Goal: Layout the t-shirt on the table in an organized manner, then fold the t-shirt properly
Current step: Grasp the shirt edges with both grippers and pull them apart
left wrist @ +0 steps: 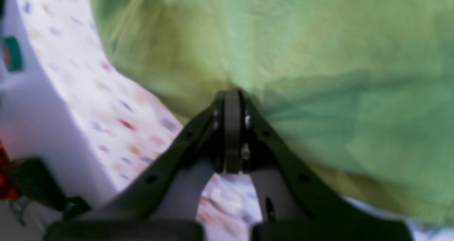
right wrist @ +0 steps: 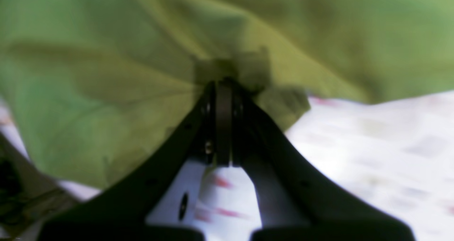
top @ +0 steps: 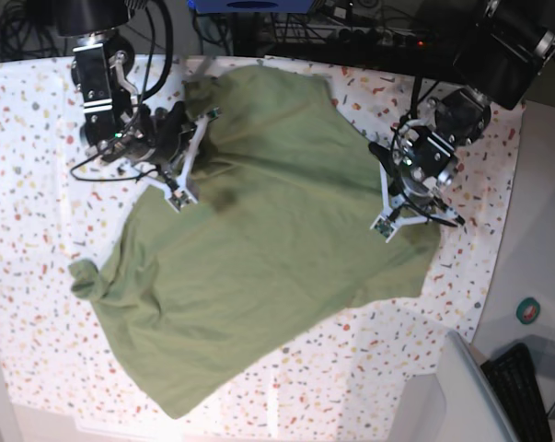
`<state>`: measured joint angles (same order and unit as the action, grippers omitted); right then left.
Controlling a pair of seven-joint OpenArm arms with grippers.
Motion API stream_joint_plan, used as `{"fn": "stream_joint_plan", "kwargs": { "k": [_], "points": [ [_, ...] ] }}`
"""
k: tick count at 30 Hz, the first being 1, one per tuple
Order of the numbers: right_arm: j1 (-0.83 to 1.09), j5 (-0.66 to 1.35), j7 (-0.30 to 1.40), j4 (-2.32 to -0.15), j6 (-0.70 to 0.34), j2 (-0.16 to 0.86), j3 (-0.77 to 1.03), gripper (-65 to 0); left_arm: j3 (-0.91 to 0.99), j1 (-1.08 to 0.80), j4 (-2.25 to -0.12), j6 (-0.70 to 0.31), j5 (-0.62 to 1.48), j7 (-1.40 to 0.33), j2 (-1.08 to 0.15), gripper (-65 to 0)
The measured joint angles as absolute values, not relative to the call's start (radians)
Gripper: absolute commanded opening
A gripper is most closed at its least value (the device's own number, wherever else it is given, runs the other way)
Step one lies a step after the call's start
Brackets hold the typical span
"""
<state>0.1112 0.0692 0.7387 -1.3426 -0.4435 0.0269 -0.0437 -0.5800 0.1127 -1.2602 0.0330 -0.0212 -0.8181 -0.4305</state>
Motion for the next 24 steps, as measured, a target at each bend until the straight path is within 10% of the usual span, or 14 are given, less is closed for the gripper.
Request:
{"fn": "stream_joint_plan", "kwargs": {
  "k": [16, 24],
  "points": [
    [-0.429, 0.009, 0.529, -0.674, -0.417, 0.187, 0.018, -65.0, -0.598, -0.012, -1.465, -0.001, 0.035, -0.97, -0.154, -65.0],
    [-0.296, -0.015, 0.644, -1.048, -0.397, 0.26, 0.019, -65.0, -0.461, 0.0, -1.691, 0.001, 0.032, -1.076, -0.189, -65.0]
  ]
}}
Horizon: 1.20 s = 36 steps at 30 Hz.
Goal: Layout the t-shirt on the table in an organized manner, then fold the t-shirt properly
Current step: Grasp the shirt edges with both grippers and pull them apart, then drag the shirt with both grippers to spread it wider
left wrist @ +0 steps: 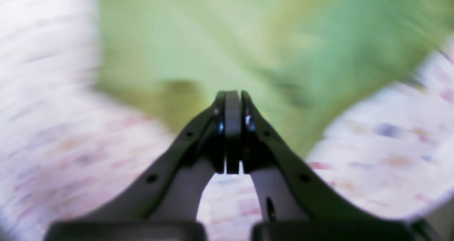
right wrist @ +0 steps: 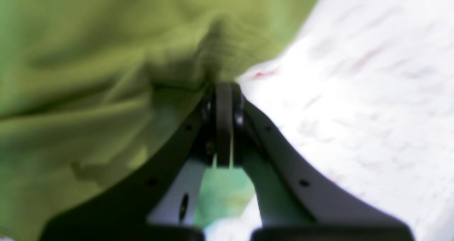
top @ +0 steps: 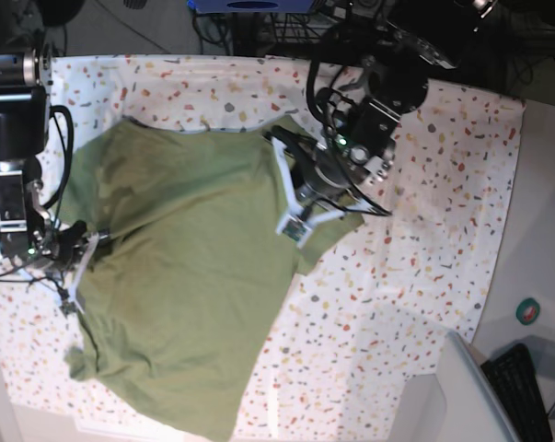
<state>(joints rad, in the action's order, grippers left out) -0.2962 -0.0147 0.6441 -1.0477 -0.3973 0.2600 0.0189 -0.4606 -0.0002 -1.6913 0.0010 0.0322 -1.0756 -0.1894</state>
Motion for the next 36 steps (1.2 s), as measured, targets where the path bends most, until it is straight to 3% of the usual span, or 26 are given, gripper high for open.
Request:
{"fn": "stream_joint_plan", "kwargs": {
  "k": [4, 7, 12, 15, 22, 26, 32, 36],
  "points": [
    [-0.172, 0.005, 0.84, -1.365, -0.403, 0.228, 0.018, -65.0, -0.389, 0.107, -1.664, 0.003, 0.027, -1.078, -0.225, -65.0],
    [-0.057, -0.016, 0.918, -1.514, -0.4, 0.13, 0.021, -65.0, -0.393, 0.249, -1.501, -0.001, 0.043, -1.065, -0.215, -65.0],
    [0.08, 0.002, 0.926, -1.6, -0.404, -0.056, 0.003, -65.0, -0.46, 0.442, -1.225, -0.071, 0.035, -0.96, -0.162, -65.0],
    [0.098, -0.005, 0.927, -1.596, -0.404, -0.099, 0.004, -65.0, -0.479, 0.523, -1.012, -0.076, 0.026, -0.824, -0.088, -65.0],
    [0.054, -0.005, 0.826, -1.408, -0.402, -0.088, -0.062, -65.0, -0.562, 0.609, -0.642, -0.078, 0.03, -0.531, 0.045, -65.0],
    [0.073, -0.008, 0.782, -1.34, -0.4, -0.083, -0.054, -65.0, -0.626, 0.659, -0.461, -0.076, 0.028, -0.482, 0.086, -65.0],
    [0.117, 0.032, 0.734, -1.354, -0.406, -0.016, -0.058, -65.0, -0.763, 0.59, -0.511, -0.051, 0.008, -0.456, 0.053, -65.0],
    [0.115, 0.08, 0.723, -1.334, -0.439, 0.032, 0.003, -65.0, -0.77, 0.523, -0.687, -0.06, 0.028, -0.568, -0.048, -65.0]
  ]
}}
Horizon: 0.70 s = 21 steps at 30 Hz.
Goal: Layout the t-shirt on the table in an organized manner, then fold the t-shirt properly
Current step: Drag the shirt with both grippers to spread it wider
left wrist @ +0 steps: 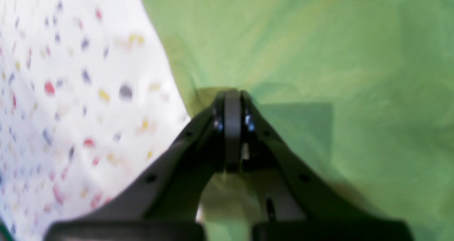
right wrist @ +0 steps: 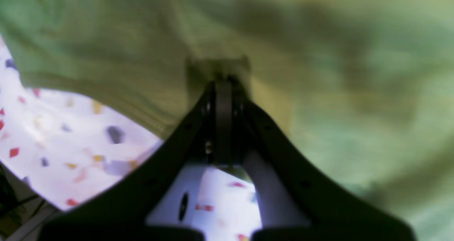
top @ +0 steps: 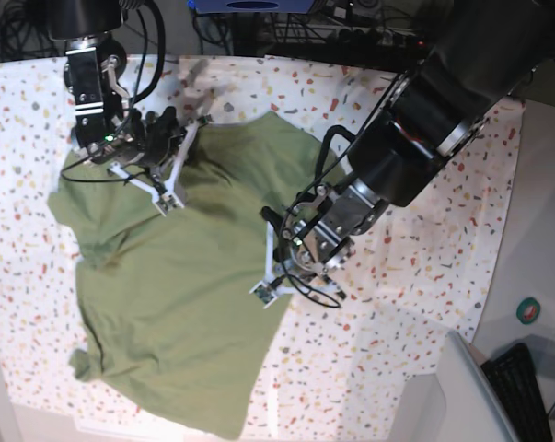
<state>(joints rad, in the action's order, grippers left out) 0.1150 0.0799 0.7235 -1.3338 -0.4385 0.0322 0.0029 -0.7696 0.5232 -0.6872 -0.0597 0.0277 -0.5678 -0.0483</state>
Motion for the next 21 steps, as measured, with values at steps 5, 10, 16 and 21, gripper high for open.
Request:
{"fn": "stream_joint_plan", "kwargs": {
  "k": [5, 10, 16, 21],
  "points": [
    [0.044, 0.106, 0.704, -1.246, -0.463, 0.094, 0.092, -65.0, -0.766, 0.35, -1.052, -0.053, 0.012, -0.79, -0.192, -65.0],
    [-0.107, 0.097, 0.706, -1.079, -0.46, 0.149, 0.092, -65.0, -0.765, 0.153, -1.355, -0.059, 0.027, -0.971, -0.22, -65.0],
    [-0.293, 0.043, 0.577, -0.825, -0.444, 0.19, 0.094, -65.0, -0.767, 0.023, -1.434, -0.067, 0.025, -0.997, -0.082, -65.0],
    [-0.347, -0.004, 0.544, -0.788, -0.415, 0.201, 0.093, -65.0, -0.687, 0.04, -1.464, -0.078, 0.051, -0.988, 0.028, -65.0]
  ]
}}
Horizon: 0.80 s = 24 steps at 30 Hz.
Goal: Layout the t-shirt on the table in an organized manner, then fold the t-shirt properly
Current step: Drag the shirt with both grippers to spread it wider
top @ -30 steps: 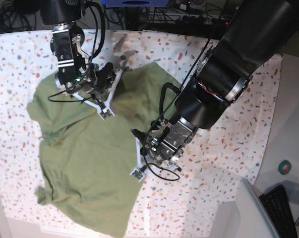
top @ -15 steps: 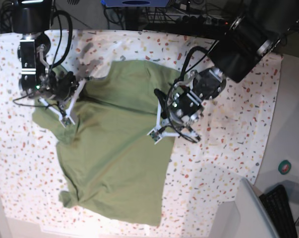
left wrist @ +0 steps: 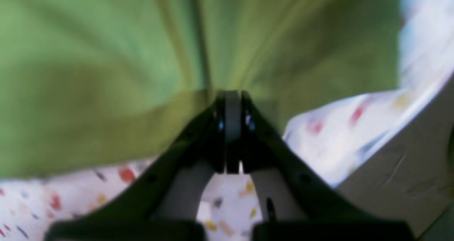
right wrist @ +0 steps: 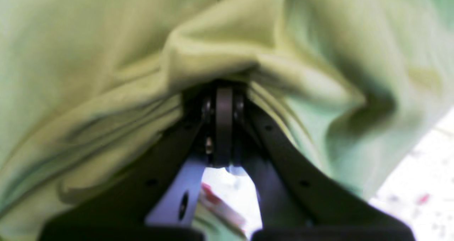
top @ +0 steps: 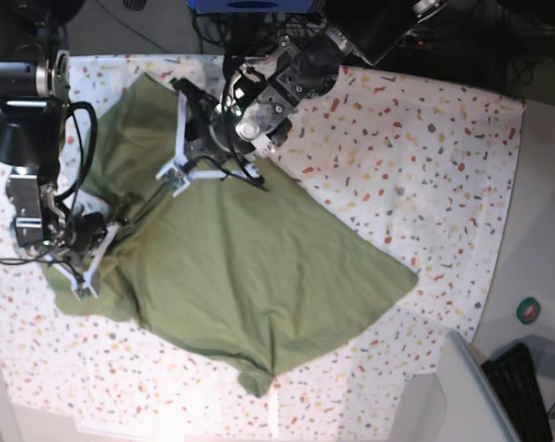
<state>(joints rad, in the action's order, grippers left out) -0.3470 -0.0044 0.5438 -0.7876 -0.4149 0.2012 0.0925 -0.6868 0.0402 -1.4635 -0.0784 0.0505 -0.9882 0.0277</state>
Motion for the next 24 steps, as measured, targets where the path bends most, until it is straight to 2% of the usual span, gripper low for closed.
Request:
{"fn": "stream_joint_plan", "kwargs": {
  "k": [3, 7, 9, 12, 16, 19, 22, 24],
  "points": [
    [-0.289, -0.012, 0.56, -0.931, -0.406, 0.237, 0.103, -65.0, -0.514, 0.052, -1.556, -0.075, 0.024, -0.992, -0.011, -65.0],
    [-0.115, -0.008, 0.664, -1.297, -0.398, 0.233, 0.204, -65.0, -0.298, 0.069, -1.594, -0.061, 0.015, -1.014, -0.117, -65.0],
    [-0.004, -0.03, 0.803, -1.44, -0.396, 0.185, 0.215, -65.0, -0.242, 0.094, -1.559, -0.066, 0.022, -1.022, -0.17, -65.0],
    [0.163, 0.002, 0.888, -1.599, -0.415, 0.098, 0.195, -65.0, -0.224, 0.179, -1.446, -0.069, 0.025, -1.015, -0.202, -65.0],
    [0.281, -0.001, 0.886, -1.643, -0.411, -0.002, 0.169, -65.0, -0.225, 0.271, -1.279, -0.076, 0.022, -0.871, -0.218, -65.0],
    [0.283, -0.006, 0.878, -1.589, -0.409, -0.011, 0.152, -65.0, -0.238, 0.306, -1.115, -0.079, 0.027, -0.783, -0.212, -65.0],
    [0.263, 0.002, 0.837, -1.507, -0.404, -0.003, 0.151, -65.0, -0.306, 0.327, -0.974, -0.076, -0.059, -0.72, -0.213, -65.0],
    [0.231, 0.033, 0.751, -1.441, -0.415, 0.028, 0.157, -65.0, -0.316, 0.324, -0.922, -0.076, -0.105, -0.65, -0.207, -65.0]
  ]
}}
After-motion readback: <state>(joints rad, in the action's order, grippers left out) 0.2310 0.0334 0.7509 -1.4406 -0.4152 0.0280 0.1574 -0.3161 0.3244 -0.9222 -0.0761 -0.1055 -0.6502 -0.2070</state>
